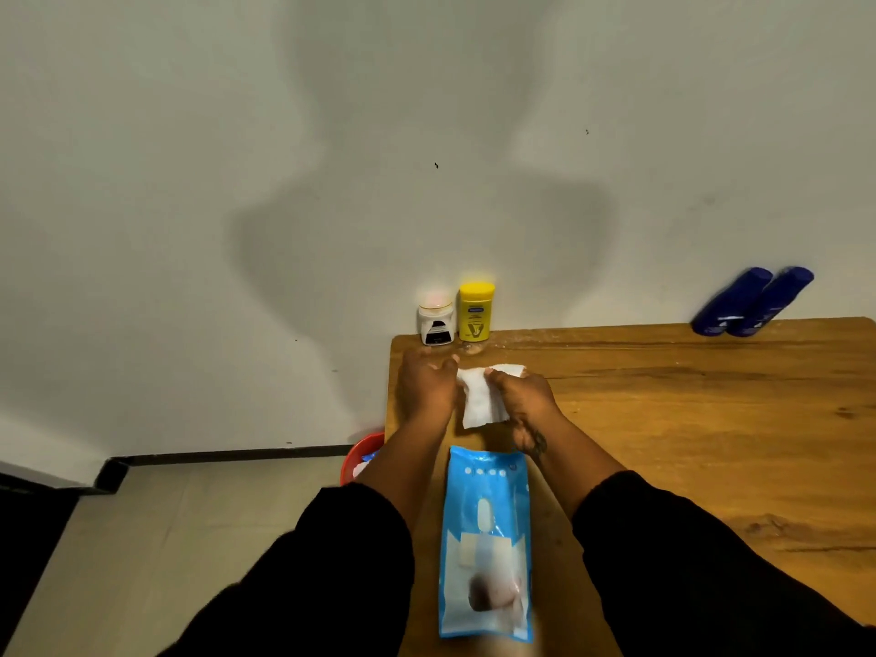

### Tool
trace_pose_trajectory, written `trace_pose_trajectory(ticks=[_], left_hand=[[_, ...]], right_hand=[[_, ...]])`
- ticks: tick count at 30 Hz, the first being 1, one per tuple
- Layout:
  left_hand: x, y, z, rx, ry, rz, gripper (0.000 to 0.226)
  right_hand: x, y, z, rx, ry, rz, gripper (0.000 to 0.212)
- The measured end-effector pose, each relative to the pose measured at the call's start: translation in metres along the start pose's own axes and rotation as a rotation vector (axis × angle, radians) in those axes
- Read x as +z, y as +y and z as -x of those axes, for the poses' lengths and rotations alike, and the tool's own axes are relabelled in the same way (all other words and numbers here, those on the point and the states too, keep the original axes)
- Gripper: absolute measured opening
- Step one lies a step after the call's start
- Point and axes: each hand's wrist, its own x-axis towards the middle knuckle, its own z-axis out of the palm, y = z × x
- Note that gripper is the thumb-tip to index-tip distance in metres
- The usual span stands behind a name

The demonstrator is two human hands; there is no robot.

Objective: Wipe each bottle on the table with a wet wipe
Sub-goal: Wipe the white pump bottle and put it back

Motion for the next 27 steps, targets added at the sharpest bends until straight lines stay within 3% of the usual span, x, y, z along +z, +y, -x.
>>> trace_pose_trajectory(ticks=[3,8,14,21,27], left_hand=[[0.001,0.013,-0.027,0.162,0.061,-0.212,0.056],[0.002,0.024,-0.061,0.485,0.063,-0.705,0.061],[-0.006,0.027,-0.072,0.581,0.034,-0.965,0.058],[-0.011,0.026,-0.073,0.766,0.054,-1.037,0.045],[-0.011,0.019,-0.058,0.721,0.017,-0.918,0.028]], right_hand=[[0.010,-0.014,-0.009,-0.067,0.004,0.114,0.019],[0.025,-0.031,-0.013,-0.112,-0.030,0.201,0.032],[0.018,-0.021,-0.007,-0.060,-0.027,0.195,0.031],[0.008,-0.005,-0.003,-0.022,0.003,0.236,0.030],[0.001,-0.006,0.008,-0.069,0.006,0.239,0.020]])
